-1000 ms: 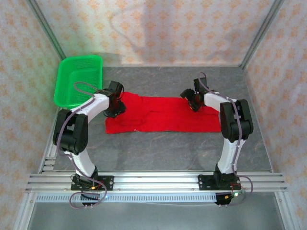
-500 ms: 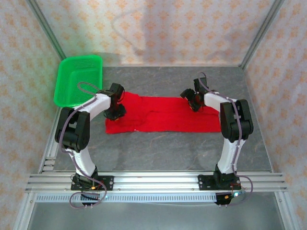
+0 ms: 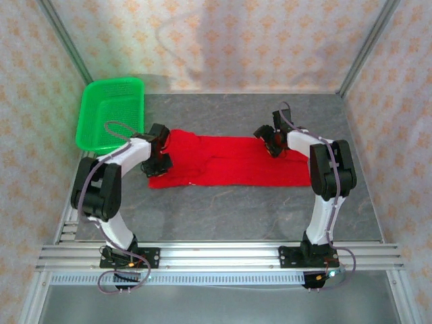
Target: Fold and stack the t-shirts
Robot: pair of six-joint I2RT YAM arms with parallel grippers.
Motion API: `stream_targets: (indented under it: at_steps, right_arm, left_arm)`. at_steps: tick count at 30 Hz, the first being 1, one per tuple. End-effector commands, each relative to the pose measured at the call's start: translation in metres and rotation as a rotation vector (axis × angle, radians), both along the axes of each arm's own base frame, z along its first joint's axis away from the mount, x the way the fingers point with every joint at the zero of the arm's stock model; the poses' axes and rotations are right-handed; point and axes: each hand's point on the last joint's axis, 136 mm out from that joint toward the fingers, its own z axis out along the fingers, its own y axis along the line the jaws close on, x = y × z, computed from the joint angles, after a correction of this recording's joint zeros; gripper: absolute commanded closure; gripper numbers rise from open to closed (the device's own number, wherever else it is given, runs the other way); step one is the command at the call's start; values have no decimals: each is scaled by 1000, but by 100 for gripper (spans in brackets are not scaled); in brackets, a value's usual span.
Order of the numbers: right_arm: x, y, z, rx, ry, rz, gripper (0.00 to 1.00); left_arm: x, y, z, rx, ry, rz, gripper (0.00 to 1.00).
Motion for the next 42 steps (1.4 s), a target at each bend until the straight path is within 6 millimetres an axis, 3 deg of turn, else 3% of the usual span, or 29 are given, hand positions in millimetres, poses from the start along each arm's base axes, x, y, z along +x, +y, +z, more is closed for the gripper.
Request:
stream_targets:
  at_steps: [1,9,11,16,18,23,30,33,37,38,42]
  right_arm:
    - [-46,-41,-61,-184,213,-55,18]
    - [-47,-41,-62,-183,216,-56,18]
    - [-47,-41,-61,-182,213,-56,18]
    - [-49,-41,-61,-183,214,-54,18]
    - [-49,-41,-61,-182,212,-50,18]
    - [-49,-41,-61,-183,213,-49,18]
    - [-50,-41,-61,-183,212,-53,18]
    - [-49,-41,-61,-183,213,-54,18]
    - [-48,-42,-61,-183,211,-57,18]
    - [-48,-41,-61,-183,211,-57,18]
    - [-47,-41,-61,-183,210,-60,18]
  left_arm:
    - [7,4,21,9,-98,-16,100]
    - [-11,16,12,30,-95,-20,100]
    - [-10,20,18,37,-126,26,100]
    - [38,-4,69,-40,-327,33,94]
    - [57,-18,79,-58,-349,-2,92]
    - [92,-61,69,-107,-315,-134,90]
    - [113,-95,37,-138,-274,-224,90]
    - [105,-102,19,-150,-231,-246,90]
    - [78,-103,-4,-163,-164,-262,90]
    - [73,-104,2,-174,-173,-269,90]
    - [47,-111,-7,-229,-145,-301,89]
